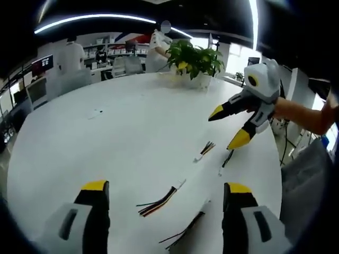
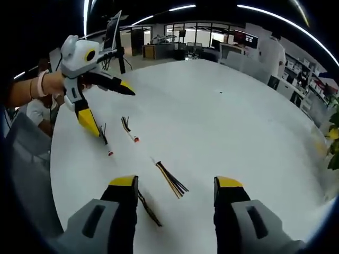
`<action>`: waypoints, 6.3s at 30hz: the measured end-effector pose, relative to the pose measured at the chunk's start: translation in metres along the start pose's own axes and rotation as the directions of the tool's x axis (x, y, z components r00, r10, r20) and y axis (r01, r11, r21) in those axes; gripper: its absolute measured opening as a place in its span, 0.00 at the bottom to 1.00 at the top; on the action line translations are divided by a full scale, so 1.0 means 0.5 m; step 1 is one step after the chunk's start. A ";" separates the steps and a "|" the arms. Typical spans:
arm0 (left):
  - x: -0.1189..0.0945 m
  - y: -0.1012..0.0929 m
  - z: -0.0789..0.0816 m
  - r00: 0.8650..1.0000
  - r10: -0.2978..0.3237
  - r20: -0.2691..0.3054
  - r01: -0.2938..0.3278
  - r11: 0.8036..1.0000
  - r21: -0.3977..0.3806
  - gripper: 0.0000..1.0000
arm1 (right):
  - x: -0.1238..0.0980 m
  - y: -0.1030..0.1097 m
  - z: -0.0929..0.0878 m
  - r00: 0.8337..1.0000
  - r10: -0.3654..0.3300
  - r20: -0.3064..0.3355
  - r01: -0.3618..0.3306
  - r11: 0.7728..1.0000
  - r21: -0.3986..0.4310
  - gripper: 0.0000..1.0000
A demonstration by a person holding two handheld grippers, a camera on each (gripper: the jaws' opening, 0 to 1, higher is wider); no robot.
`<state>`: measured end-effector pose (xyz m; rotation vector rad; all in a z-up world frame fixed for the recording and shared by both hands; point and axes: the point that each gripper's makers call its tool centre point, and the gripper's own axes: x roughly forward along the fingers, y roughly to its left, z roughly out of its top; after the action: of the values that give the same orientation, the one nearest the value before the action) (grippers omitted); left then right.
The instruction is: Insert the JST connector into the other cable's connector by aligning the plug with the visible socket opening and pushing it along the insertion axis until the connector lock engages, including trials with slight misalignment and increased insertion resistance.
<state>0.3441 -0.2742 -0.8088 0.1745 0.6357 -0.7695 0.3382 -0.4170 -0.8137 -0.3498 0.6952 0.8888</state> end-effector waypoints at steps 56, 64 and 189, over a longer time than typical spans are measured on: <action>0.058 -0.026 -0.028 0.969 -0.244 0.029 0.232 0.949 0.213 0.29 | 0.095 0.020 0.000 0.956 0.246 0.158 -0.215 0.957 -0.194 0.17; 0.065 -0.031 -0.035 0.965 -0.260 0.022 0.248 0.941 0.229 0.23 | 0.097 0.030 -0.002 0.953 0.259 0.159 -0.219 0.949 -0.228 0.16; 0.094 -0.087 -0.022 0.896 -0.431 0.108 0.388 0.877 0.283 0.00 | 0.128 0.114 0.027 0.860 0.468 0.202 -0.382 0.855 -0.352 0.04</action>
<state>0.3344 -0.3289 -0.8419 0.2098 0.4121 -1.2690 0.3259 -0.3381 -0.8477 -0.3327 0.3711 1.4535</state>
